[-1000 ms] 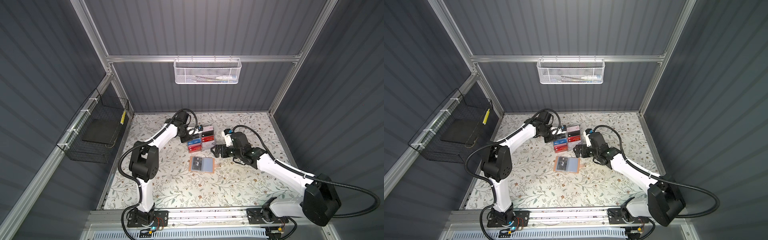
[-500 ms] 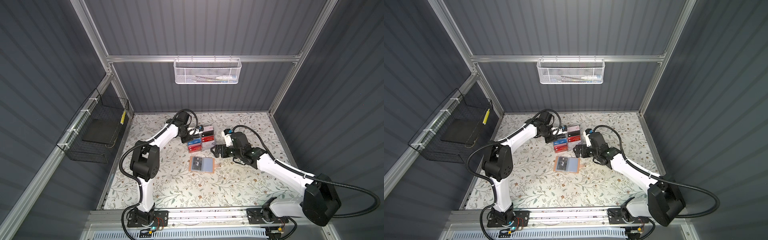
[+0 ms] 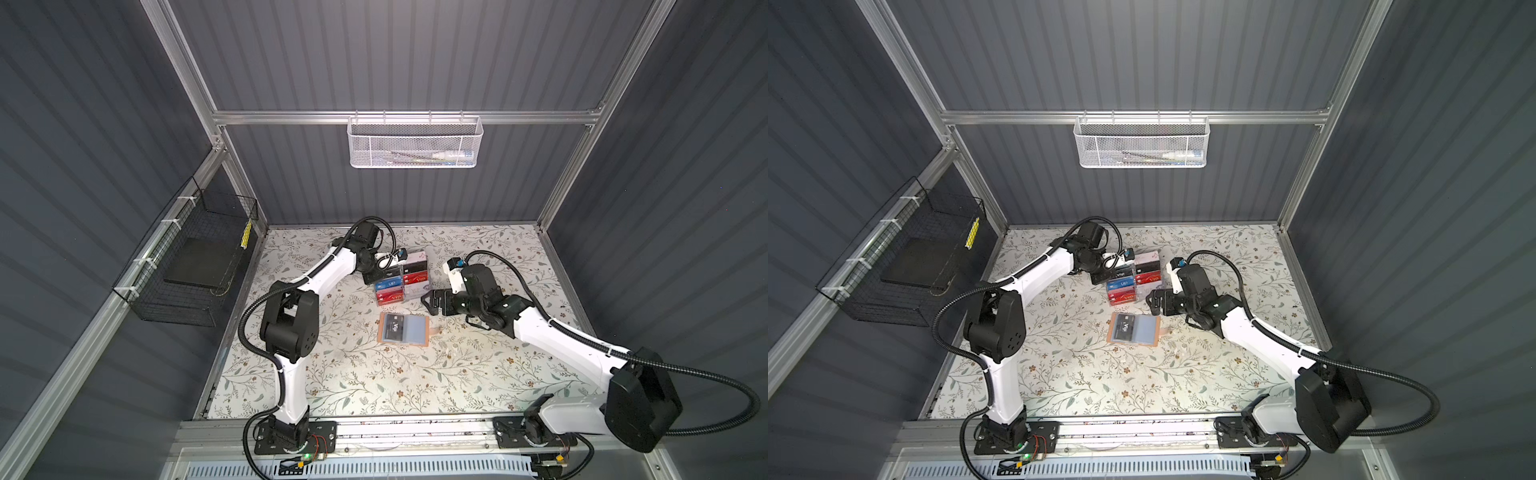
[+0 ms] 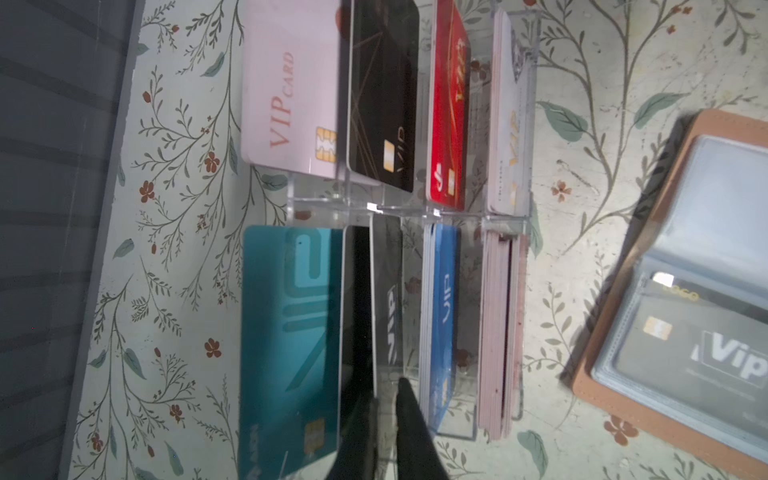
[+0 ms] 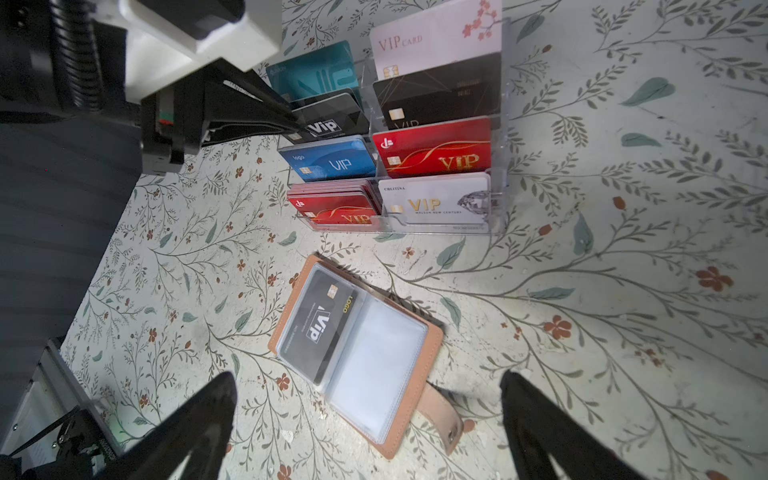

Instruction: Take the credit cards out of the card holder

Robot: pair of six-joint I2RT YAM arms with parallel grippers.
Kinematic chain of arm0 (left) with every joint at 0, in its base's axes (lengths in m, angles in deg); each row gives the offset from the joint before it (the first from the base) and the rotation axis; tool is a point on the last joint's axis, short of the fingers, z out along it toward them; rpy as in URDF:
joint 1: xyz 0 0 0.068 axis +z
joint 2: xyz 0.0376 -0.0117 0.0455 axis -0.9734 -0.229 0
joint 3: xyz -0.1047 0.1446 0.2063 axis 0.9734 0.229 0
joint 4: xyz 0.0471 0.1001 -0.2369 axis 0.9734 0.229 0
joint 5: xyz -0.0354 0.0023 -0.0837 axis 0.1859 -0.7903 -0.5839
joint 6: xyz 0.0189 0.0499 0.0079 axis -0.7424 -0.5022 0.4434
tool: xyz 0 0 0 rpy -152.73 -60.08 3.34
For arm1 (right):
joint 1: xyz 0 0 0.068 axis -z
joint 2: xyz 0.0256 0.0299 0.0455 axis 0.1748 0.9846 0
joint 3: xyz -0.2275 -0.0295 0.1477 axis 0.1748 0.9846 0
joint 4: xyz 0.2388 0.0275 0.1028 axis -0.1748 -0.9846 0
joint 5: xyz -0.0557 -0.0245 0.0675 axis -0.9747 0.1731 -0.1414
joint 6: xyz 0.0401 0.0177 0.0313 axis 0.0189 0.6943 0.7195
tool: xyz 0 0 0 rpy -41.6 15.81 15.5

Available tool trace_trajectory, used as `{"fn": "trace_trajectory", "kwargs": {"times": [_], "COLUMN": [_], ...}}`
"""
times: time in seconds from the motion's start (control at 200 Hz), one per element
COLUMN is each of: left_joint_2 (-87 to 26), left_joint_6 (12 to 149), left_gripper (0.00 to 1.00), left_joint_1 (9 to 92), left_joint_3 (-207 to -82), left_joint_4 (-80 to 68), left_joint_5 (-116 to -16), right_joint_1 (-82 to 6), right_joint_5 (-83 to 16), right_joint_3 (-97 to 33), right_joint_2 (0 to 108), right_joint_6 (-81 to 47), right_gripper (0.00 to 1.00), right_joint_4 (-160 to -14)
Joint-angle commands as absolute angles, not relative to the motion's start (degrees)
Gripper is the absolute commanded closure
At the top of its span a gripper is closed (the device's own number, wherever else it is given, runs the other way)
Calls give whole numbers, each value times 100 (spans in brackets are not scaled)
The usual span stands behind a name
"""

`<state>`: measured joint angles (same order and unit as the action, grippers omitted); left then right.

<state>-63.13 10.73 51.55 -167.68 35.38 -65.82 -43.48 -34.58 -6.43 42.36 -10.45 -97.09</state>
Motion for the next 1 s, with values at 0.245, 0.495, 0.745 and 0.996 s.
{"fn": "trace_trajectory", "kwargs": {"times": [0.245, 0.495, 0.745, 0.996], "left_joint_2": [-6185, -6006, -5843, -5641], "left_joint_6": [1090, 1162, 1179, 1226], "left_gripper": [84, 76, 73, 69], "left_joint_1": [5097, 5066, 5031, 5022], "left_joint_3": [-16765, -16590, -16501, -16240], "left_joint_4": [3585, 3321, 3254, 3080], "left_joint_5": [-6469, -6418, -6389, -6287], "right_joint_1": [-4363, -4367, -4369, -4372], "right_joint_5": [-3398, -3398, -3398, -3376], "right_joint_3": [-675, -675, -677, -680], "right_joint_2": [4198, 4186, 4176, 4166], "right_joint_6": [-1036, -1042, -1041, -1033], "right_gripper": [1, 1, 1, 1], "right_joint_4": [-9696, -9701, -9705, -9698]}}
